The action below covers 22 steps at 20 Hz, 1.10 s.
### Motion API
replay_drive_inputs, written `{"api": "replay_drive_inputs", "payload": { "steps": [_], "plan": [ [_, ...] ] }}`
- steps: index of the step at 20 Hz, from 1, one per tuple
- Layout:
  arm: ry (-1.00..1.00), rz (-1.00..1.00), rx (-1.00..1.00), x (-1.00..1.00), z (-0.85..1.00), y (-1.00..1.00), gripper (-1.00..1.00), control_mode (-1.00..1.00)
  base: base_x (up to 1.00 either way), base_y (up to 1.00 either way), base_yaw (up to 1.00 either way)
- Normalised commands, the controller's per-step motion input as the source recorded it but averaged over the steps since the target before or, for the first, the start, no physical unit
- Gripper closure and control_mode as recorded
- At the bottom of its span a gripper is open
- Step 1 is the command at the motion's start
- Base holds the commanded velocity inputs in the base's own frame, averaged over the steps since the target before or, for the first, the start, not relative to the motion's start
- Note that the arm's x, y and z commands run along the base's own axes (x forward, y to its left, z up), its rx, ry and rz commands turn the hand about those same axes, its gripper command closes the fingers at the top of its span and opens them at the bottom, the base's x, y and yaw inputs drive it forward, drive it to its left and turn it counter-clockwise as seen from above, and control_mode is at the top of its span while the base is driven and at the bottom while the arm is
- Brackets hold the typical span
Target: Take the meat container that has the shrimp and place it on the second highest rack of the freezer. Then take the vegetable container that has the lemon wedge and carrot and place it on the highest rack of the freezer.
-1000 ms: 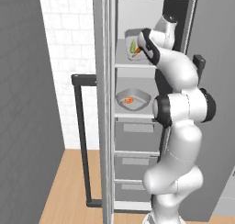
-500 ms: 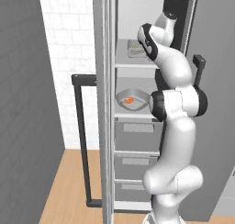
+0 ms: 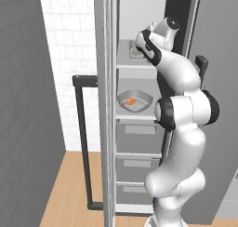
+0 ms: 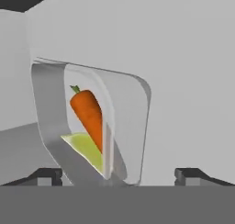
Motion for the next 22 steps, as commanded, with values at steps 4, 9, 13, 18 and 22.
{"api": "replay_drive_inputs", "payload": {
  "steps": [4, 9, 13, 18, 22],
  "plan": [
    [-0.19, -0.18, 0.0, -0.63, 0.11, 0.36, -1.0, -1.0, 0.0, 0.0, 0.0],
    [-0.16, -0.16, 0.0, -0.96, 0.54, 0.03, -1.0, -1.0, 0.0, 0.0, 0.0],
    [-0.04, -0.04, 0.0, -1.0, 0.66, -0.02, -1.0, -1.0, 0.0, 0.0, 0.0],
    [0.0, -0.03, 0.03, -1.0, 0.6, -0.07, -1.0, -1.0, 0.0, 0.0, 0.0],
    [0.0, 0.0, 0.04, -1.0, 0.44, -0.22, -1.0, -1.0, 0.0, 0.0, 0.0]
  ]
}}
